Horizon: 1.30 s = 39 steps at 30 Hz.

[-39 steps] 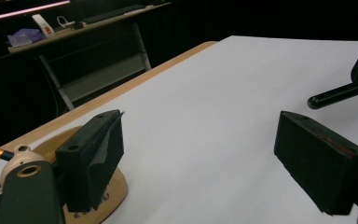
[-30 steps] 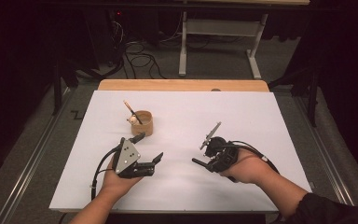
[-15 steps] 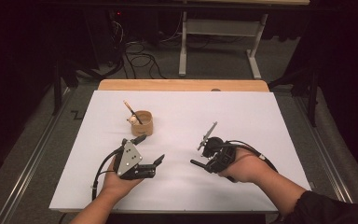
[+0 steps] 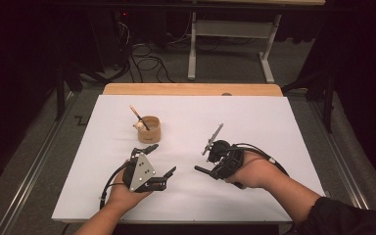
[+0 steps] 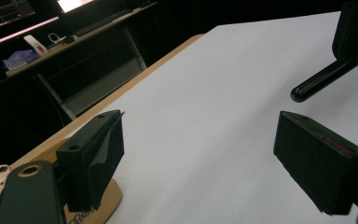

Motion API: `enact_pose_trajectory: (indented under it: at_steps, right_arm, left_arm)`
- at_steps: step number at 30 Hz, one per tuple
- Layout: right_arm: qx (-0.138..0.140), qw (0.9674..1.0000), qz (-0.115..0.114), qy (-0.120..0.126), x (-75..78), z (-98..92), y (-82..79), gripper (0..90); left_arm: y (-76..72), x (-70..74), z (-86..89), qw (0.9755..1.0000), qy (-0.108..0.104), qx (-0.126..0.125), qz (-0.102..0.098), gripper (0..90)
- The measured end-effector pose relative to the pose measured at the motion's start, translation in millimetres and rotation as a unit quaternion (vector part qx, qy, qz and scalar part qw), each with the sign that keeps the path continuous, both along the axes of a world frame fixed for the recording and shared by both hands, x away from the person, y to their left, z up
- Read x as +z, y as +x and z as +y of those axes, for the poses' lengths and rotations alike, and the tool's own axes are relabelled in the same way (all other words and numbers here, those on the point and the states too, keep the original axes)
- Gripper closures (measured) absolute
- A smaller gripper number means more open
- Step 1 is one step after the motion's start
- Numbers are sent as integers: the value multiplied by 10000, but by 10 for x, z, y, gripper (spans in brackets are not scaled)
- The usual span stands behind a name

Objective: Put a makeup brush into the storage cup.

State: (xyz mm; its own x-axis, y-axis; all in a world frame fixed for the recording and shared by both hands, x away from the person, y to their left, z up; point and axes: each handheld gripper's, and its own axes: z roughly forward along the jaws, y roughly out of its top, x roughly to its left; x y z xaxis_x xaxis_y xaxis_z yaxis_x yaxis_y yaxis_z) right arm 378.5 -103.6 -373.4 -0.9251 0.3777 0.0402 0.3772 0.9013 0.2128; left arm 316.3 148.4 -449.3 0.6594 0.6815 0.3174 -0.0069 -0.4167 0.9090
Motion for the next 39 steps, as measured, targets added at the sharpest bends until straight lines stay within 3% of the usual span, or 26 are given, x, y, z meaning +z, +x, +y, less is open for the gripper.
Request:
enact_pose_trajectory:
  at_steps: [19,25,30,39]
  right_arm:
    - [217,9997,37,96,114,159,-12,806]
    - [274,9996,91,65,106,215,-10,806]
    - [326,9994,116,19,106,267,-3,806]
    - [395,9991,116,41,119,346,-6,806]
  left_arm:
    - [18,-100,-78,9995,301,-79,83,170]
    - [6,-118,-104,9989,451,-99,-14,182]
    - [11,-124,-107,9990,438,-75,-39,182]
    - [-12,-138,-150,9974,692,-125,-161,189]
